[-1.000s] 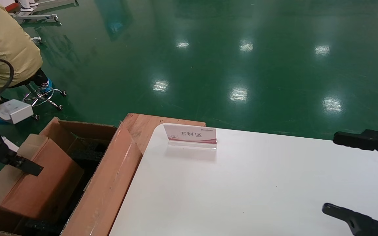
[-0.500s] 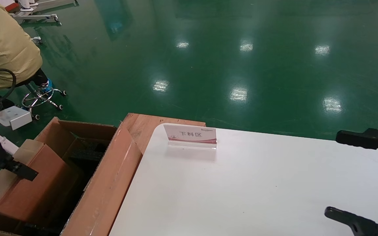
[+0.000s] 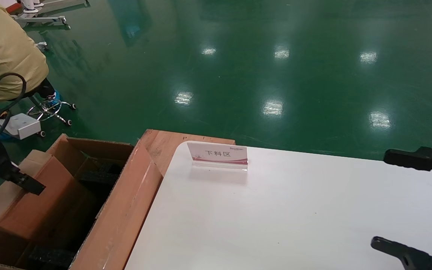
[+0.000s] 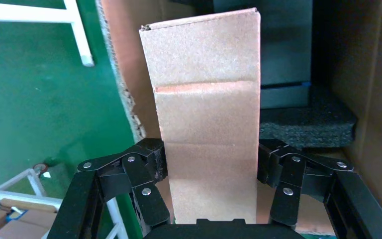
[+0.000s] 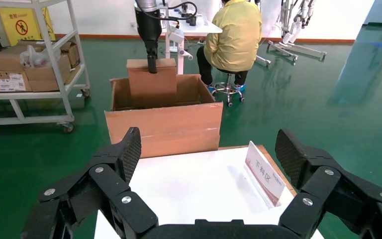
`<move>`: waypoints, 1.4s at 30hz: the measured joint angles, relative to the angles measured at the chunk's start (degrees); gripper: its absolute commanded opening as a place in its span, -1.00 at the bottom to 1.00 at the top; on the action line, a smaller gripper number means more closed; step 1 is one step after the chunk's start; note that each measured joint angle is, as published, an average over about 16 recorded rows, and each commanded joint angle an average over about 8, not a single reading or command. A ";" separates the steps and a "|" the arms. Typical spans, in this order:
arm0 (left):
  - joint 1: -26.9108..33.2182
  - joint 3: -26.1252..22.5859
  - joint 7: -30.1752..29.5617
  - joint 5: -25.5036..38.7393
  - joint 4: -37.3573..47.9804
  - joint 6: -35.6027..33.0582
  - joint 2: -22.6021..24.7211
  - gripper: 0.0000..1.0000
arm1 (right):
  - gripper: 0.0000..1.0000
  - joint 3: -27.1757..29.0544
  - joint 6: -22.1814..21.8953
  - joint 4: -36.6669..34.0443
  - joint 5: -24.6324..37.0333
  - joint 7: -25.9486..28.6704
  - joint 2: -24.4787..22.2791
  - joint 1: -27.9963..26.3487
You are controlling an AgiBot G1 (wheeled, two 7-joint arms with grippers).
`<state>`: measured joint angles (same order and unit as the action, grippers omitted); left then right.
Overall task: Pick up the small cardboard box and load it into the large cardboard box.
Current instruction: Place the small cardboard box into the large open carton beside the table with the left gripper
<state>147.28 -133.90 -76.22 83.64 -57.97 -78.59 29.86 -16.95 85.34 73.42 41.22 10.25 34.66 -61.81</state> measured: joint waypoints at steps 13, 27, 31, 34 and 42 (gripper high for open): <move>-5.63 0.18 5.65 -2.21 9.32 1.48 3.33 -1.00 | 1.00 -0.04 -0.02 0.00 -0.03 -0.02 -0.02 -0.01; -12.54 0.94 12.03 -5.10 20.57 4.00 6.16 -1.00 | 1.00 -0.08 -0.04 0.00 -0.06 -0.04 -0.03 -0.02; -14.25 1.41 14.13 -6.04 24.17 4.64 7.28 -1.00 | 1.00 -0.10 -0.04 0.00 -0.07 -0.05 -0.04 -0.02; -15.39 1.79 15.75 -6.74 26.85 4.99 8.21 -1.00 | 1.00 -0.11 -0.05 0.00 -0.07 -0.05 -0.04 -0.02; -18.27 2.76 19.71 -8.45 33.55 5.45 10.50 -1.00 | 1.00 -0.13 -0.06 0.00 -0.09 -0.06 -0.05 -0.03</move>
<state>129.01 -131.14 -56.51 75.19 -24.42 -73.14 40.35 -17.08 85.28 73.42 41.13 10.19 34.60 -61.84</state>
